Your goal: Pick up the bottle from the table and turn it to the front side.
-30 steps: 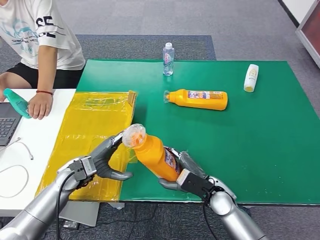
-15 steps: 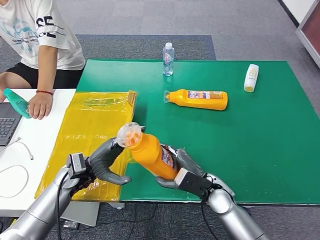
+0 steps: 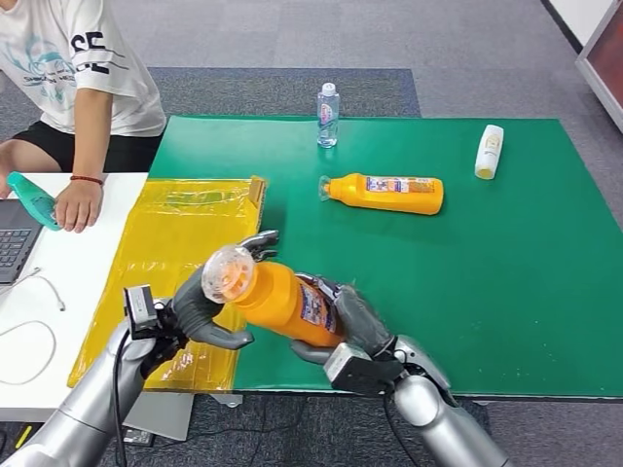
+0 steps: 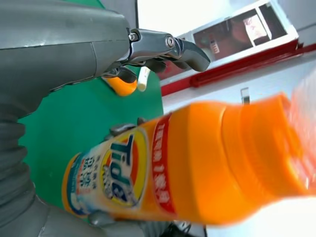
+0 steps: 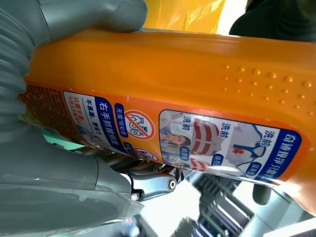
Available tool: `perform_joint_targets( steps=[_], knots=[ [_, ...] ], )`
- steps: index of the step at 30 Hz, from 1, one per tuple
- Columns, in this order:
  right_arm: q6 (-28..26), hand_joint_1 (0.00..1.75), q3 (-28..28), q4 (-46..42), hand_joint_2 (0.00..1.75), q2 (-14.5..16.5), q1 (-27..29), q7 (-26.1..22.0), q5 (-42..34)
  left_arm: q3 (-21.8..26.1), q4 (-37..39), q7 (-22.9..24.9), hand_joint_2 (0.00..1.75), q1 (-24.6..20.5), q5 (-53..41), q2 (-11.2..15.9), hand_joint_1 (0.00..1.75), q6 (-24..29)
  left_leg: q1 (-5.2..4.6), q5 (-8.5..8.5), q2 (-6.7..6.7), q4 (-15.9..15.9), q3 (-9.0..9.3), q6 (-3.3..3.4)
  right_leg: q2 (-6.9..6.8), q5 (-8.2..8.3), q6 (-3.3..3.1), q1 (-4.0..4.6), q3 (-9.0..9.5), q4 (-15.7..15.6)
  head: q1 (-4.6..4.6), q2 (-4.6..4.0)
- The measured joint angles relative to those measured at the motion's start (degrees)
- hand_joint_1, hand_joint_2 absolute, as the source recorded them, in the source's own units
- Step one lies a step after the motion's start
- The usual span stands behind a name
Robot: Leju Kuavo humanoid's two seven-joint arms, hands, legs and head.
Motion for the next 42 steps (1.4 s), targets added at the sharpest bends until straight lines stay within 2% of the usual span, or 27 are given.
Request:
perform_joint_targets(
  steps=[4,8,23,27,32,34,38,42],
  knots=[
    [-5.8,1.75,1.4,-1.0,1.75,0.3,0.8,0.5,5.9,1.3,0.1,0.0,1.75,0.1,0.1,-0.7,0.00,-0.1,0.00,0.00,0.00,0.0,0.00,0.00,0.00,0.00,0.00,0.00,-0.01,0.0,0.00,0.00],
    [-8.5,1.75,2.9,-1.3,1.75,0.8,1.3,1.3,7.8,2.1,0.2,0.0,1.75,0.1,0.0,-1.1,0.00,-0.5,0.00,0.00,0.00,0.0,0.00,0.00,0.01,0.00,0.00,0.00,-0.02,0.0,0.00,0.00],
    [-7.1,1.75,3.8,1.7,1.75,1.4,0.6,1.3,2.5,0.7,2.4,0.0,1.75,-1.1,-1.7,-1.6,0.00,-1.7,0.00,0.00,0.00,0.0,0.00,0.00,0.00,0.00,0.00,0.00,-0.02,0.0,-0.01,0.00],
    [-7.0,1.75,3.9,2.4,1.75,1.6,-0.1,1.3,3.0,-1.2,3.2,0.0,1.75,-2.1,-1.1,-1.2,0.00,-5.1,0.00,0.00,0.00,0.0,-0.01,0.00,0.00,0.00,0.00,0.00,-0.01,0.0,0.00,0.00],
    [-7.4,1.75,4.9,3.9,1.75,2.3,-0.8,1.4,4.4,-2.3,2.8,0.0,1.75,-2.6,2.8,0.0,0.00,-16.4,0.01,0.00,0.01,0.0,-0.01,-0.01,0.01,0.01,-0.02,0.01,-0.01,0.0,-0.01,0.00],
    [-8.4,1.75,5.4,4.5,1.75,2.6,-1.1,1.7,5.5,-2.1,2.4,0.0,1.75,-2.8,3.2,0.6,0.00,-18.9,0.01,0.00,0.01,0.0,-0.01,-0.01,0.00,-0.01,-0.02,0.02,-0.02,0.0,-0.01,0.00],
    [-12.2,1.75,6.5,5.8,1.75,2.9,-1.8,2.6,8.7,-2.1,2.4,0.0,1.75,-3.2,2.9,1.4,0.00,-19.2,0.03,0.01,0.00,0.0,-0.01,-0.01,0.00,-0.01,-0.03,0.03,-0.01,0.0,0.00,0.00],
    [-16.2,1.75,7.6,7.6,1.75,3.2,-2.6,4.9,12.7,-2.4,2.4,0.1,1.75,-3.4,2.0,1.8,0.00,-17.1,0.02,0.01,0.00,0.0,-0.01,0.00,0.00,0.00,-0.02,0.02,-0.01,0.0,0.01,0.00]
  ],
)
